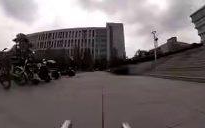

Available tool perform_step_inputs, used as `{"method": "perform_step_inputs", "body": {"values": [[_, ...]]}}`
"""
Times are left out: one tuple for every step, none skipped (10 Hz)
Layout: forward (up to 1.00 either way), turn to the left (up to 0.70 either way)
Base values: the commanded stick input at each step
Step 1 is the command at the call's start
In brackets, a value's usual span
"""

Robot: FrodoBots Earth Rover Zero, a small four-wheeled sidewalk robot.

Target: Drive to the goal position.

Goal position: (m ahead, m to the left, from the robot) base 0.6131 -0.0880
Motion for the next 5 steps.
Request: {"method": "perform_step_inputs", "body": {"values": [[1.0,0.0],[1.0,0.0],[1.0,0.0],[1.0,-0.11],[1.0,-0.12]]}}
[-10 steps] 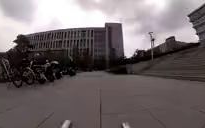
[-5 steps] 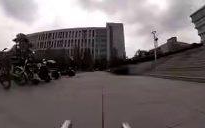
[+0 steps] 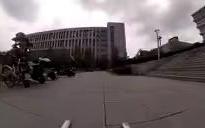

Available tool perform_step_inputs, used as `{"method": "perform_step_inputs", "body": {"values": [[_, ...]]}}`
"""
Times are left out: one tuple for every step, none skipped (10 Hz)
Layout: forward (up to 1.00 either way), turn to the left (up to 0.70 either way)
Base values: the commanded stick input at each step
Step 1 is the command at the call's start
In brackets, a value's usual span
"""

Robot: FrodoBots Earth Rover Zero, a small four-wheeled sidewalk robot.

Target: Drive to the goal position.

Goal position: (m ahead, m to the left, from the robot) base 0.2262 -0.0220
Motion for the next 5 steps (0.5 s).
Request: {"method": "perform_step_inputs", "body": {"values": [[1.0,-0.05],[1.0,-0.05],[1.0,-0.13],[1.0,-0.03],[1.0,-0.04]]}}
